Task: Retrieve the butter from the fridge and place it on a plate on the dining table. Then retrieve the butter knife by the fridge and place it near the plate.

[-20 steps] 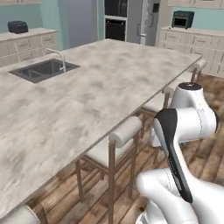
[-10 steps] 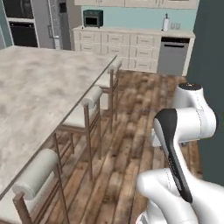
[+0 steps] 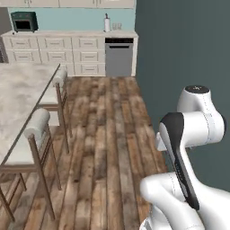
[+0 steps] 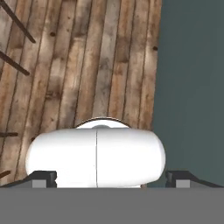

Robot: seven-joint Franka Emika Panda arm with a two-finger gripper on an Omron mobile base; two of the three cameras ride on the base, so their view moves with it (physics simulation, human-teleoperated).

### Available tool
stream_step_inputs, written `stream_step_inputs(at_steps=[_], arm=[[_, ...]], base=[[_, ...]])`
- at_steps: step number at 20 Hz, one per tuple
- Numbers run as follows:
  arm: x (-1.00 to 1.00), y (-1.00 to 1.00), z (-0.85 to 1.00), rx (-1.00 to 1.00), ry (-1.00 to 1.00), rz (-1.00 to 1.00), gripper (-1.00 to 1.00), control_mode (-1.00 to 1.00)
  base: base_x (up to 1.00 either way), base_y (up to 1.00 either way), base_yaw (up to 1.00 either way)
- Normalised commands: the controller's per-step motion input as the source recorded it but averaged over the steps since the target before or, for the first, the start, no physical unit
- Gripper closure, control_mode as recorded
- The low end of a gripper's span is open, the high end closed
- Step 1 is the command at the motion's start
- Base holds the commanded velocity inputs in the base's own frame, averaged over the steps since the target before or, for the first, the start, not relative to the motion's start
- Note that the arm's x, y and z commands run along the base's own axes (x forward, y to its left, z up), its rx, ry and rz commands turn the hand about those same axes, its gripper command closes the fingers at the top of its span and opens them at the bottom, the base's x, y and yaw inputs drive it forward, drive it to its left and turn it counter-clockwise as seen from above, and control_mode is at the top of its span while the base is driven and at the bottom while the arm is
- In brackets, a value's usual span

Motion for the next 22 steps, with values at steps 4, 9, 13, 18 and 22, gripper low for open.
stream_step_inputs(at_steps=[4, 9, 13, 18, 22], arm=[[0.0, 0.0, 0.0, 0.0, 0.0, 0.0, -1.0, 1.0], [0.0, 0.0, 0.0, 0.0, 0.0, 0.0, -1.0, 1.0], [0.0, 0.0, 0.0, 0.0, 0.0, 0.0, -1.0, 1.0], [0.0, 0.0, 0.0, 0.0, 0.0, 0.0, -1.0, 1.0], [0.0, 0.0, 0.0, 0.0, 0.0, 0.0, -1.0, 1.0]], base=[[0.94, 0.1, -0.28], [1.0, 0.44, -0.03], [1.0, 0.16, 0.0], [1.0, -0.25, -0.04], [1.0, -0.13, -0.03]])
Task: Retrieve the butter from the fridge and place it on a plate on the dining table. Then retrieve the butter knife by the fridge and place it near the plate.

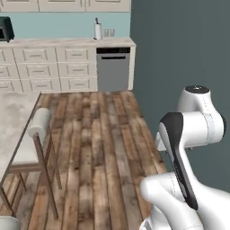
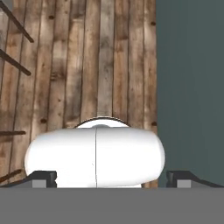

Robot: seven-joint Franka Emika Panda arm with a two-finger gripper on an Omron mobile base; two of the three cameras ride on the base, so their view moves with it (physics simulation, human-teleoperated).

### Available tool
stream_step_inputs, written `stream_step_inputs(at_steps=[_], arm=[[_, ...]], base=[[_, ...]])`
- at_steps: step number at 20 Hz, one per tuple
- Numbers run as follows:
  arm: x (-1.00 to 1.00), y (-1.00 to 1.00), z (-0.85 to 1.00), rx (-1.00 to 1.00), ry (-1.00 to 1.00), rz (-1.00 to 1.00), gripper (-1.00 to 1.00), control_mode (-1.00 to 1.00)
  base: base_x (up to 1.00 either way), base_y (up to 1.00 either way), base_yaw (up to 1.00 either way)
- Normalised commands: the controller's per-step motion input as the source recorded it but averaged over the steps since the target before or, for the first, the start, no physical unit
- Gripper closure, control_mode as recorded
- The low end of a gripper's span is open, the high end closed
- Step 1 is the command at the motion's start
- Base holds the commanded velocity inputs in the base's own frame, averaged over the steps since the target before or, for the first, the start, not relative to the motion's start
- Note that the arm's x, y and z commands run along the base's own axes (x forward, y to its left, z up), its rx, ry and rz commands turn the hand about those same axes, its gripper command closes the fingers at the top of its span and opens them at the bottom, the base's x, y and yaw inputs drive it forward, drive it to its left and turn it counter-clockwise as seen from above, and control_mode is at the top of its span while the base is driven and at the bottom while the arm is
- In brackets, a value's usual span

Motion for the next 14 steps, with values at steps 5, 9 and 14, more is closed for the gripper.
stream_step_inputs(at_steps=[5, 9, 14], arm=[[0.0, 0.0, 0.0, 0.0, 0.0, 0.0, -1.0, 1.0], [0.0, 0.0, 0.0, 0.0, 0.0, 0.0, -1.0, 1.0], [0.0, 0.0, 0.0, 0.0, 0.0, 0.0, -1.0, 1.0]], base=[[1.0, 0.0, 0.07], [1.0, -0.05, 0.07], [1.0, 0.0, 0.08]])
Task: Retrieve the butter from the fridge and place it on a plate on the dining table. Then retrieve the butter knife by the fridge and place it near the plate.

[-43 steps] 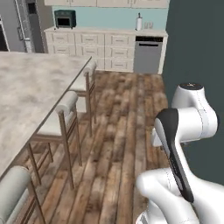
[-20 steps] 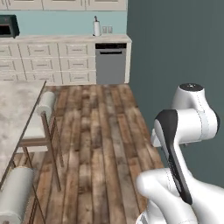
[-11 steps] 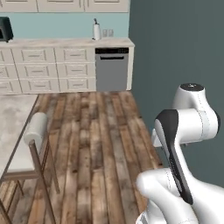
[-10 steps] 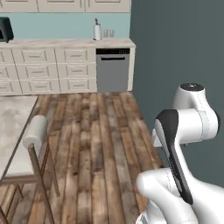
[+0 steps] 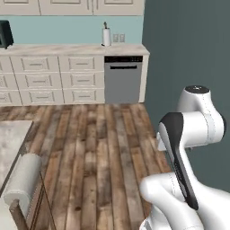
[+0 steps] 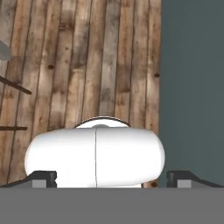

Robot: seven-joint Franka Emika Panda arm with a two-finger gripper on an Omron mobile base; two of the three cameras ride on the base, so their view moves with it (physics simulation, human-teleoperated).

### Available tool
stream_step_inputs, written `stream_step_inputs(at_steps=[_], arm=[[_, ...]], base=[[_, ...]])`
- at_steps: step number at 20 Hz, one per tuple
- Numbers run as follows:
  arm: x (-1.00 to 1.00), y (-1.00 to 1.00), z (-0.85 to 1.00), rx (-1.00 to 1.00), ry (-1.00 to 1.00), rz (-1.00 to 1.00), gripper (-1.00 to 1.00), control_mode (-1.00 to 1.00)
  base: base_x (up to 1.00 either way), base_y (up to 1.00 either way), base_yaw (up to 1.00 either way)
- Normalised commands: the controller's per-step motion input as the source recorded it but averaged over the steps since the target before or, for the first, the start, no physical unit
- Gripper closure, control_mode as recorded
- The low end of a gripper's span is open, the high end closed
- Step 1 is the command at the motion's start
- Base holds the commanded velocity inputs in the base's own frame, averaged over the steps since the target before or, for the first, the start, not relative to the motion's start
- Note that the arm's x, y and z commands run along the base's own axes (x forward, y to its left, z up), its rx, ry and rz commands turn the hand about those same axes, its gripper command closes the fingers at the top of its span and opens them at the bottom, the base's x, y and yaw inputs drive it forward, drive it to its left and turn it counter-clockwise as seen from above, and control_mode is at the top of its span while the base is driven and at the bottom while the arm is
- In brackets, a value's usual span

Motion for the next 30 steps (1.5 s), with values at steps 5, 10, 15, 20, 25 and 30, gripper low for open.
stream_step_inputs(at_steps=[5, 10, 15, 20, 25, 30], arm=[[0.0, 0.0, 0.0, 0.0, 0.0, 0.0, -1.0, 1.0], [0.0, 0.0, 0.0, 0.0, 0.0, 0.0, -1.0, 1.0], [0.0, 0.0, 0.0, 0.0, 0.0, 0.0, -1.0, 1.0], [0.0, 0.0, 0.0, 0.0, 0.0, 0.0, -1.0, 1.0], [0.0, 0.0, 0.0, 0.0, 0.0, 0.0, -1.0, 1.0], [0.0, 0.0, 0.0, 0.0, 0.0, 0.0, -1.0, 1.0]], base=[[1.0, 0.0, 0.04], [1.0, 0.0, 0.02], [1.0, 0.0, 0.01], [1.0, 0.0, 0.04], [1.0, 0.07, 0.11], [1.0, 0.44, 0.31]])
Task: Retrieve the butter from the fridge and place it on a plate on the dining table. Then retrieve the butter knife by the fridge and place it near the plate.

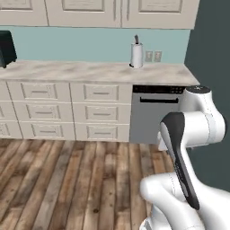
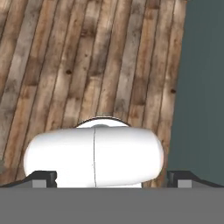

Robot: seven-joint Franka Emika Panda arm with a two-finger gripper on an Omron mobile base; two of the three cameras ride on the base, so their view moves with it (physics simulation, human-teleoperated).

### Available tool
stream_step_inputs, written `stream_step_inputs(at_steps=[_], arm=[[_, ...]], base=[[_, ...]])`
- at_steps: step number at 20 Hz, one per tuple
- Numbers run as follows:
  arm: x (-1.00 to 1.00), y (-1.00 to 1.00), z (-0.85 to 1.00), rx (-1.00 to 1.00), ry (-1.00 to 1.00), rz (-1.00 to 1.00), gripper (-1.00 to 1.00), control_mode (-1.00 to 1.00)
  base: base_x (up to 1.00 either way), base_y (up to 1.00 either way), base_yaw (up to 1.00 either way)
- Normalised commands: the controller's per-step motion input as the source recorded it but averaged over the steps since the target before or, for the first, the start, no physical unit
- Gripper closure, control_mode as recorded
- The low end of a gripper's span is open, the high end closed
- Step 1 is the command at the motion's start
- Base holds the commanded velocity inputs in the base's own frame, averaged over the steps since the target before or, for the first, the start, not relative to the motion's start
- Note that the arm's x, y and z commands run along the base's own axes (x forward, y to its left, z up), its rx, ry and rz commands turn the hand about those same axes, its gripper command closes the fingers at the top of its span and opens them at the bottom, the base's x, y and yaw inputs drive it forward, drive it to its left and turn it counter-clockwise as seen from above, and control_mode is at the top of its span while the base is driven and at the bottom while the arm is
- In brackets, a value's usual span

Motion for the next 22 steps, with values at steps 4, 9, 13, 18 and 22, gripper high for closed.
stream_step_inputs(at_steps=[4, 9, 13, 18, 22], arm=[[0.0, 0.0, 0.0, 0.0, 0.0, 0.0, -1.0, 1.0], [0.0, 0.0, 0.0, 0.0, 0.0, 0.0, -1.0, 1.0], [0.0, 0.0, 0.0, 0.0, 0.0, 0.0, -1.0, 1.0], [0.0, 0.0, 0.0, 0.0, 0.0, 0.0, -1.0, 1.0], [0.0, 0.0, 0.0, 0.0, 0.0, 0.0, -1.0, 1.0]], base=[[1.0, 0.34, 0.42], [1.0, 0.24, 0.38], [1.0, 0.3, 0.39], [1.0, 0.53, 0.33], [1.0, 0.73, 0.08]])
